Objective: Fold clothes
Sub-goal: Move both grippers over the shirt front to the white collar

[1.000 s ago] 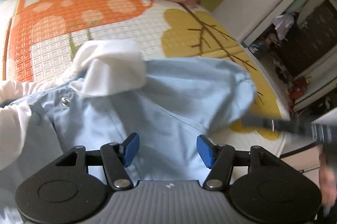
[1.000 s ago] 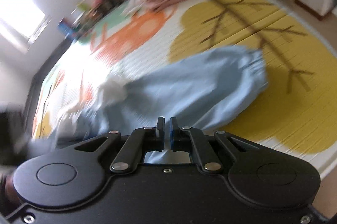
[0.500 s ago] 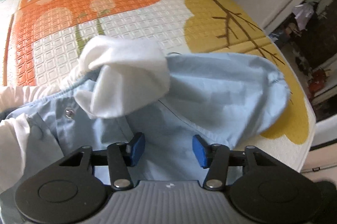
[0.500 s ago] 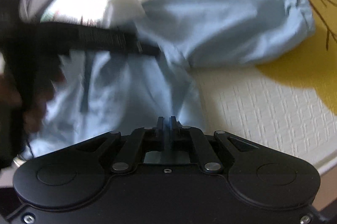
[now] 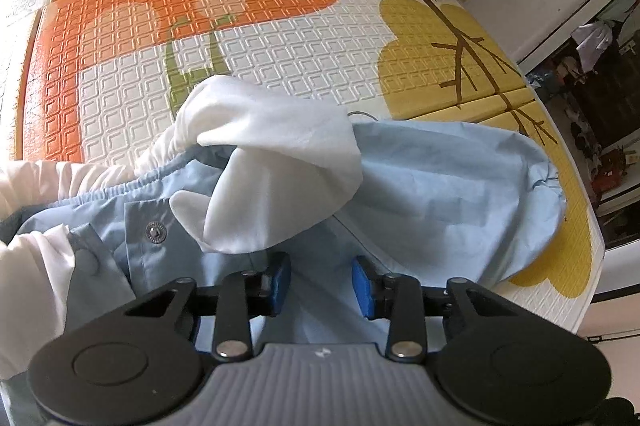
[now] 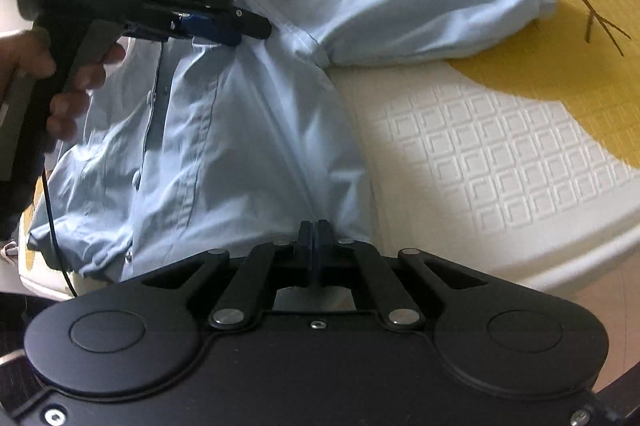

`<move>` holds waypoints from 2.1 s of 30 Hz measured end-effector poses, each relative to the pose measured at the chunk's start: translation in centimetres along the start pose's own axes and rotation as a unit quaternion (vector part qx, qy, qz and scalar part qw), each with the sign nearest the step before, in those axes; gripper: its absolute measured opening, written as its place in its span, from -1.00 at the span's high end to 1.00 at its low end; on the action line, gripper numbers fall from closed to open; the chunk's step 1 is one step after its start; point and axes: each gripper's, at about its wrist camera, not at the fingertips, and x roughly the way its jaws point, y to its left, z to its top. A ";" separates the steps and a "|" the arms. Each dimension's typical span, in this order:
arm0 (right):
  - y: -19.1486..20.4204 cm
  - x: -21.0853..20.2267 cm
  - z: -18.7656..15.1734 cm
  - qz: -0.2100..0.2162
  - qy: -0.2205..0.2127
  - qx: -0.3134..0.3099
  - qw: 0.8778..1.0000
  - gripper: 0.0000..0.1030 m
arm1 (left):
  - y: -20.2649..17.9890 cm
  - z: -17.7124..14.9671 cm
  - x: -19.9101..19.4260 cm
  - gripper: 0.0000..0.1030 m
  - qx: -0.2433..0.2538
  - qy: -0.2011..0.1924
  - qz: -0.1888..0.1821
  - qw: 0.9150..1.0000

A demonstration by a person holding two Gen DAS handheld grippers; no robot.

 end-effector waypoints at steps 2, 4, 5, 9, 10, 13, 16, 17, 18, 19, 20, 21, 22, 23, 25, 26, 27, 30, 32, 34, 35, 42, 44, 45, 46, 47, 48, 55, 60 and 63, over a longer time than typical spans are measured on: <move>0.0 -0.4 -0.5 -0.003 -0.003 -0.004 1.000 1.00 | 0.0 0.0 0.0 0.26 0.000 0.001 -0.001 1.000; -0.1 -0.8 -1.1 -0.005 -0.006 -0.008 1.000 1.00 | 0.0 0.0 0.0 0.26 0.000 0.001 -0.001 1.000; -0.1 -1.0 -1.3 -0.007 -0.007 -0.010 1.000 1.00 | 0.0 0.0 0.0 0.26 0.001 0.001 -0.001 1.000; -0.1 -2.5 -1.5 -0.005 -0.022 -0.003 1.000 0.95 | -0.2 0.0 -0.3 0.24 0.004 0.000 -0.002 1.000; 0.0 -3.3 -1.4 -0.001 -0.034 -0.002 0.999 0.95 | -0.3 0.0 -0.4 0.23 0.003 0.001 -0.003 1.000; 0.9 -5.7 -0.2 0.009 -0.074 -0.013 0.997 0.95 | -0.6 -0.2 -1.7 0.23 0.003 -0.010 -0.024 1.000; 2.2 -7.3 1.8 0.011 -0.107 -0.034 0.994 0.95 | -1.3 -0.6 -4.0 0.17 0.021 -0.032 -0.041 0.998; 2.6 -7.6 2.3 0.012 -0.115 -0.041 0.992 0.95 | -1.6 -0.9 -4.8 0.11 0.029 -0.040 -0.045 0.998; 3.0 -7.7 2.9 0.013 -0.121 -0.047 0.991 0.95 | -1.8 -1.1 -5.4 0.06 0.035 -0.043 -0.047 0.997; 3.2 -7.5 3.5 0.013 -0.124 -0.052 0.991 0.95 | -1.9 -1.4 -6.1 0.05 0.042 -0.047 -0.050 0.997; 3.5 -7.2 4.0 0.011 -0.124 -0.054 0.991 0.95 | -2.0 -1.9 -6.7 0.04 0.051 -0.048 -0.053 0.996; 3.6 -6.8 4.4 0.011 -0.122 -0.057 0.991 0.93 | -2.0 -2.5 -7.1 0.03 0.058 -0.047 -0.058 0.996; 3.7 -6.2 4.7 0.011 -0.117 -0.059 0.991 0.93 | -2.0 -3.1 -7.5 0.03 0.065 -0.046 -0.063 0.995; 3.8 -5.5 5.0 0.011 -0.113 -0.060 0.992 0.93 | -1.9 -3.6 -7.7 0.01 0.071 -0.044 -0.069 0.994; 4.0 -4.1 5.2 0.010 -0.100 -0.062 0.993 0.92 | -1.5 -4.9 -7.6 0.01 0.081 -0.038 -0.071 0.993; 4.1 -3.2 5.1 0.009 -0.092 -0.063 0.994 0.92 | -1.3 -5.5 -7.4 0.01 0.081 -0.033 -0.070 0.994; 4.1 -2.5 5.1 0.010 -0.087 -0.065 0.994 0.92 | -1.1 -6.1 -7.1 0.01 0.082 -0.028 -0.069 0.994; 4.1 -0.7 4.9 0.011 -0.071 -0.068 0.995 0.91 | -0.9 -7.7 -6.4 0.01 0.084 -0.018 -0.080 0.993; 4.0 0.5 4.9 0.010 -0.064 -0.067 0.996 0.91 | -1.0 -8.7 -5.8 0.01 0.092 -0.009 -0.086 0.992; 3.7 1.3 4.7 0.005 -0.057 -0.067 0.996 0.91 | -1.2 -9.5 -5.2 0.01 0.102 0.003 -0.094 0.990; 3.5 1.7 4.7 0.002 -0.054 -0.066 0.996 0.91 | -1.3 -10.0 -4.9 0.01 0.107 0.010 -0.101 0.989; 1.9 3.0 5.0 -0.005 -0.044 -0.045 0.998 0.97 | -1.0 -12.2 -4.1 0.00 0.121 0.033 -0.124 0.984; 1.4 3.0 5.3 -0.004 -0.045 -0.037 0.998 0.98 | -0.8 -12.4 -4.4 0.00 0.120 0.036 -0.123 0.984; 1.1 2.9 5.4 -0.004 -0.046 -0.032 0.998 0.98 | -0.7 -12.4 -4.5 -0.01 0.118 0.037 -0.122 0.985; 0.8 2.9 5.6 -0.003 -0.046 -0.027 0.999 0.98 | -0.6 -12.5 -4.6 -0.01 0.116 0.038 -0.120 0.985; 0.5 2.8 5.8 -0.004 -0.047 -0.022 0.999 0.98 | -0.3 -12.5 -4.8 -0.01 0.114 0.038 -0.119 0.986; 0.1 2.7 6.0 -0.004 -0.049 -0.015 0.999 0.99 | -0.1 -12.5 -5.0 -0.01 0.112 0.038 -0.117 0.986; -1.1 1.3 7.1 0.007 -0.071 0.015 0.997 0.92 | 1.1 -12.5 -7.3 -0.02 0.083 0.016 -0.127 0.988; 0.7 -0.8 8.2 0.044 -0.103 -0.005 0.994 0.90 | 1.4 -11.9 -10.7 -0.11 0.076 -0.041 -0.128 0.988; 2.7 -1.7 9.1 0.074 -0.118 -0.023 0.990 0.90 | 1.7 -11.5 -12.3 -0.11 0.066 -0.076 -0.105 0.989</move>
